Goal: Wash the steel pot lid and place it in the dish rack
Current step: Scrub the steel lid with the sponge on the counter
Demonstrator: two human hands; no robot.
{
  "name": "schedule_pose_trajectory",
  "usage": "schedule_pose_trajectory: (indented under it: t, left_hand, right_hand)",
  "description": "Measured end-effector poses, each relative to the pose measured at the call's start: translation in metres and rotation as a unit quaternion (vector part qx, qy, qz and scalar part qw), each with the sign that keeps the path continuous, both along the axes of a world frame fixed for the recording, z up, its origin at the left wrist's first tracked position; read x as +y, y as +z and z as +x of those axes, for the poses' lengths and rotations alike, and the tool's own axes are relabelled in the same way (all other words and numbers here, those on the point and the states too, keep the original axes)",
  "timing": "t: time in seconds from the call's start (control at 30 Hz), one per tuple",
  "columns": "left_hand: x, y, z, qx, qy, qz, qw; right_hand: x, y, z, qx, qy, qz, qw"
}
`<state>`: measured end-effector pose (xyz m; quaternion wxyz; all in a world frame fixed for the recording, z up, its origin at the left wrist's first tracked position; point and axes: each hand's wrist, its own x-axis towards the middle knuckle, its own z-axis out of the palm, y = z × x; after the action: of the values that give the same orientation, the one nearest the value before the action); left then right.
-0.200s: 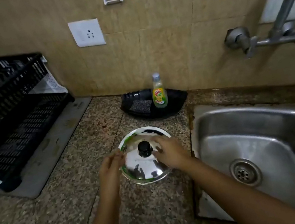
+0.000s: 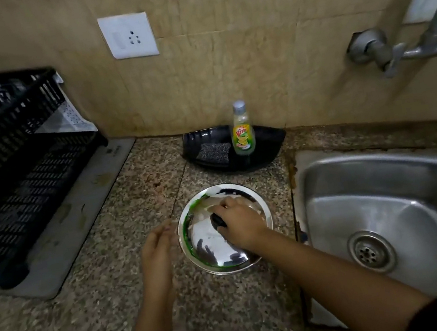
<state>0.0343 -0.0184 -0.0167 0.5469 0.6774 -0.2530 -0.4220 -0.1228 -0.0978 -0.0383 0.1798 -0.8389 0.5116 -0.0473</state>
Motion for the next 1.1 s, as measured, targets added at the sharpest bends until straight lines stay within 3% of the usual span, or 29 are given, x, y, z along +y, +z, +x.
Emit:
schedule_pose_trajectory:
  t: [0.17, 0.33, 0.43, 0.5, 0.6, 0.73, 0.83, 0.87, 0.97, 1.1]
  left_hand:
    - [-0.008, -0.005, 0.010, 0.012, -0.003, 0.001, 1.000]
    - [-0.020, -0.001, 0.002, 0.004, 0.067, -0.029, 0.997]
    - [-0.030, 0.006, -0.014, 0.012, 0.048, -0.036, 0.998]
    - [-0.035, 0.009, -0.031, 0.019, 0.015, -0.036, 0.999]
    - [-0.037, 0.012, -0.064, 0.035, -0.046, -0.032, 0.998]
    - [-0.033, 0.016, -0.120, 0.049, -0.101, -0.007, 0.994]
    - [-0.032, 0.019, -0.168, 0.062, -0.159, 0.009, 0.985]
    - [-0.031, 0.020, -0.186, 0.058, -0.187, 0.010, 0.981]
    - [-0.036, 0.027, -0.237, 0.047, -0.248, 0.008, 0.967]
    - [-0.044, 0.040, -0.287, 0.043, -0.287, -0.007, 0.957]
  right_hand:
    - [-0.001, -0.009, 0.005, -0.037, -0.011, -0.005, 0.999]
    - [0.013, 0.008, -0.023, -0.149, -0.041, -0.106, 0.982]
    - [0.015, 0.022, -0.066, -0.262, -0.113, -0.078, 0.955]
    - [0.020, 0.028, -0.101, -0.376, -0.172, -0.028, 0.910]
    - [0.034, 0.034, -0.153, -0.528, -0.294, 0.097, 0.791]
    - [0.055, 0.047, -0.211, -0.635, -0.394, 0.176, 0.641]
    - [0.074, 0.063, -0.240, -0.705, -0.402, 0.250, 0.527]
    - [0.080, 0.067, -0.249, -0.727, -0.384, 0.265, 0.504]
    - [0.090, 0.071, -0.282, -0.763, -0.341, 0.269, 0.479]
    - [0.102, 0.054, -0.325, -0.729, -0.470, 0.283, 0.410]
